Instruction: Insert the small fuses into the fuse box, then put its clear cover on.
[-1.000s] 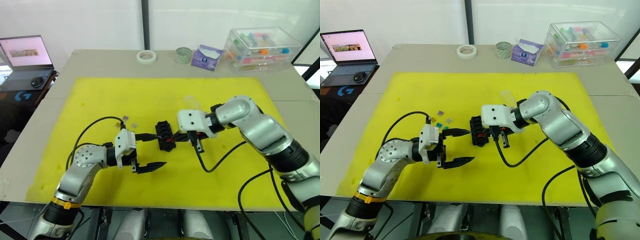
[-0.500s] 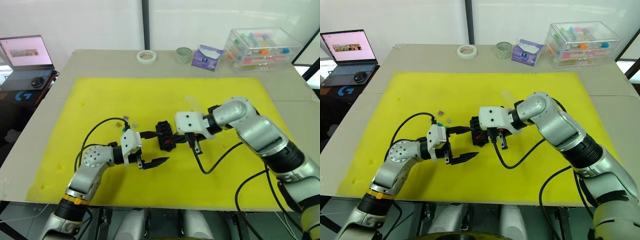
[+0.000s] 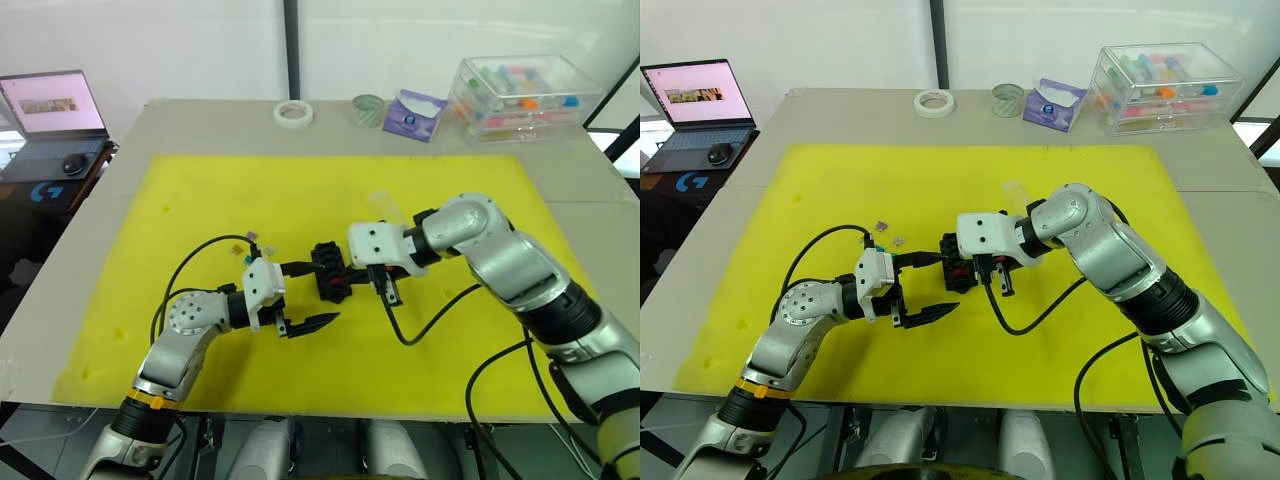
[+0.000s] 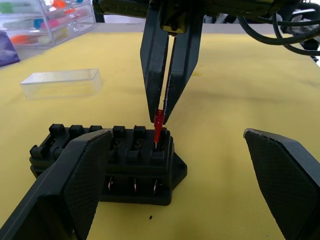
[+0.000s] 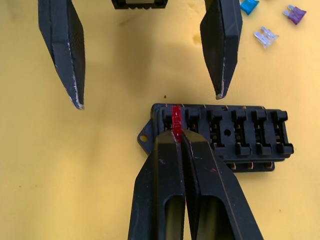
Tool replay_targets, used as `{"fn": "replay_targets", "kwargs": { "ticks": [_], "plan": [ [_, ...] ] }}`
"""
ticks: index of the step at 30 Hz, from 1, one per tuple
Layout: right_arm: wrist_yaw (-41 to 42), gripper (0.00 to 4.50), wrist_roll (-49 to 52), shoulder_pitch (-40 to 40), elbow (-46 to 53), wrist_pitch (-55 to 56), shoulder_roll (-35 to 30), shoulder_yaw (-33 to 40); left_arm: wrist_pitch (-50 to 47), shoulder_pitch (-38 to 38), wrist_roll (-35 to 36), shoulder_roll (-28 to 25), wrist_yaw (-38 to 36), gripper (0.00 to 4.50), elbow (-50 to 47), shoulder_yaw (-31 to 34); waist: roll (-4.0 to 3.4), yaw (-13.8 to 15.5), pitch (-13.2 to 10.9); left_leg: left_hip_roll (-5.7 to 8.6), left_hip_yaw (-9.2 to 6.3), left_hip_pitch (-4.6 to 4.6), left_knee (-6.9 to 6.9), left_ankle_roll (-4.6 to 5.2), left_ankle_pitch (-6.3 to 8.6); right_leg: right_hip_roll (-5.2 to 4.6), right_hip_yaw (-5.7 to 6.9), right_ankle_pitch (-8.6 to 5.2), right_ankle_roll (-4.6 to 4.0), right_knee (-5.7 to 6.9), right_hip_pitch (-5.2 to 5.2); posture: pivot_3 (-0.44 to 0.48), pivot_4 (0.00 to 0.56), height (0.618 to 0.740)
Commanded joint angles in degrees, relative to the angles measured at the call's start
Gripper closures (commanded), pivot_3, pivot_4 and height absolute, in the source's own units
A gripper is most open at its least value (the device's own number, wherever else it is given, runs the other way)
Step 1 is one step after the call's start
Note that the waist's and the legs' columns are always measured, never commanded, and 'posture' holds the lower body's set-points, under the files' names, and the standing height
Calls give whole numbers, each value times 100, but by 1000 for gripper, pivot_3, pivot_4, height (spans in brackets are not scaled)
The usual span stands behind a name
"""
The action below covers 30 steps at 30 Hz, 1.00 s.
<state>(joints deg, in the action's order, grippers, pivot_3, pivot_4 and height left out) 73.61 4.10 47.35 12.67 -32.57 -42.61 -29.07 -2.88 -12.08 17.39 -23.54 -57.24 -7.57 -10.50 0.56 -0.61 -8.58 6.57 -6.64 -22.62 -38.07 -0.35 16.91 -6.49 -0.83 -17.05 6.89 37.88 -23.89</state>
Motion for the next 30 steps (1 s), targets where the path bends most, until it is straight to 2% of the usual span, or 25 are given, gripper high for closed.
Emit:
{"fn": "replay_targets", "kwargs": {
  "ticks": [1,30],
  "plan": [
    [62,4500,-63,90,83,85,29,30,128,-75,-28,9,43,72,-78,1,0,-1,0,0,0,0,0,0,0,0,0,0,0,0,0,0,150,740],
    [229,4500,-389,-33,-158,516,143,-18,59,-83,18,-2,101,72,-71,58,0,0,0,0,0,0,-1,0,0,0,0,0,0,1,0,0,150,740]
  ]
}}
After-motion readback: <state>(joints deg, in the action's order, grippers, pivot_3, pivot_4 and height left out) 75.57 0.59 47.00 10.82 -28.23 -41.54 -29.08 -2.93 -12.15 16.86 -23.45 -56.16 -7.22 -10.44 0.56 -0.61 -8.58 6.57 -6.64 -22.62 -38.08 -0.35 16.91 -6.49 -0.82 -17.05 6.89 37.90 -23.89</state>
